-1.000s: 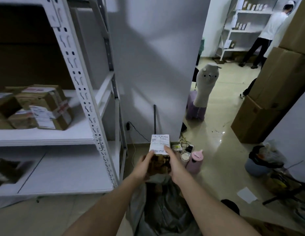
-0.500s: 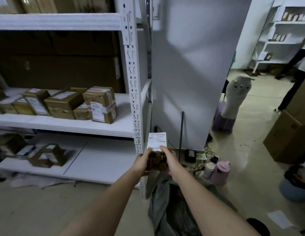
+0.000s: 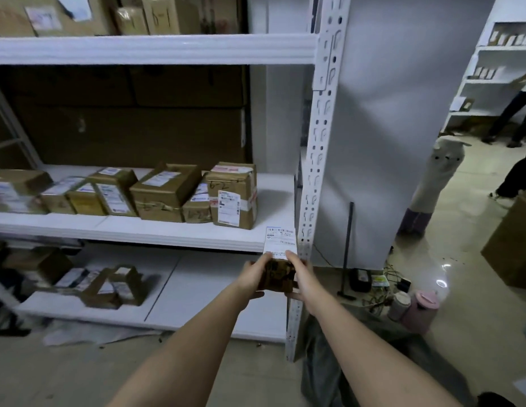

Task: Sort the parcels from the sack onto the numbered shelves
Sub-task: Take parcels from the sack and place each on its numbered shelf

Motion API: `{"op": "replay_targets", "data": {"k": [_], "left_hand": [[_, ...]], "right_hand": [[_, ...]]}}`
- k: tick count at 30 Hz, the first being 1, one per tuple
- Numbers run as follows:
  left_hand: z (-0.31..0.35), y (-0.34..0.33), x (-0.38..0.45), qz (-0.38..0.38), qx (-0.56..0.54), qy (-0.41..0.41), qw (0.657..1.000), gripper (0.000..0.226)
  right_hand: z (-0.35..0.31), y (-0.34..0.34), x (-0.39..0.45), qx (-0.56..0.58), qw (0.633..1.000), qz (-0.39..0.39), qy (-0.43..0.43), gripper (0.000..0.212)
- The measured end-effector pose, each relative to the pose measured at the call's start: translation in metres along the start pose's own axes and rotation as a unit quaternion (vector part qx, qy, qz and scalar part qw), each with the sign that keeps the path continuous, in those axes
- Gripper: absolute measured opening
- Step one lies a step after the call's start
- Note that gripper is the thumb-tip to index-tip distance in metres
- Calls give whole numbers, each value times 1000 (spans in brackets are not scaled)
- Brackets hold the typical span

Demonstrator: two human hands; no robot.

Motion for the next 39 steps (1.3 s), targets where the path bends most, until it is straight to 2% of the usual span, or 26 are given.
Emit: {"op": "replay_targets", "data": {"k": [2, 7, 11, 15, 18, 20, 23, 27, 32, 36, 39], "left_hand": [[2, 16, 10, -7, -4, 2, 1000, 61], [5, 43, 38, -24, -15, 6, 1000, 60], [11, 49, 63, -27, -9, 5, 1000, 56], [17, 50, 93, -26, -15, 6, 1000, 52], [22, 51, 113, -25, -16, 4, 1000, 48], [24, 50, 127, -29, -14, 10, 999, 48], [27, 46, 142, -34, -17, 15, 999, 48], [31, 42, 161, -37, -25, 20, 999, 49], [37, 40, 180, -38, -10, 18, 999, 47], [42, 44, 193, -46, -3, 19, 999, 49], [48, 47, 198, -49, -7, 17, 999, 33]], "right_hand": [[-1, -18, 2, -1, 1000, 2, 3, 38], [-7, -52, 22, -26, 999, 21, -8, 49], [-15, -65, 42, -23, 999, 29, 6, 40], [-21, -72, 77, -28, 998, 44, 30, 40], [-26, -72, 103, -43, 997, 49, 39, 17], [-29, -71, 115, -25, 998, 40, 37, 11], [-35, -72, 129, -29, 998, 33, 40, 24], [-39, -69, 151, -42, 996, 60, 52, 24], [-42, -73, 175, -64, 993, 83, 60, 42], [-50, -76, 187, -67, 991, 102, 59, 40], [-54, -81, 197, -67, 988, 127, 58, 39]]}}
Point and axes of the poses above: each hand's wrist, its own x-axis towards the middle knuckle, its own y-axis out of the back of the hand, z = x × y, the point moved 4 cm from there along x, towards the middle knuckle, and after that the axes turned 4 degrees about -y, right-handed, at the moved point
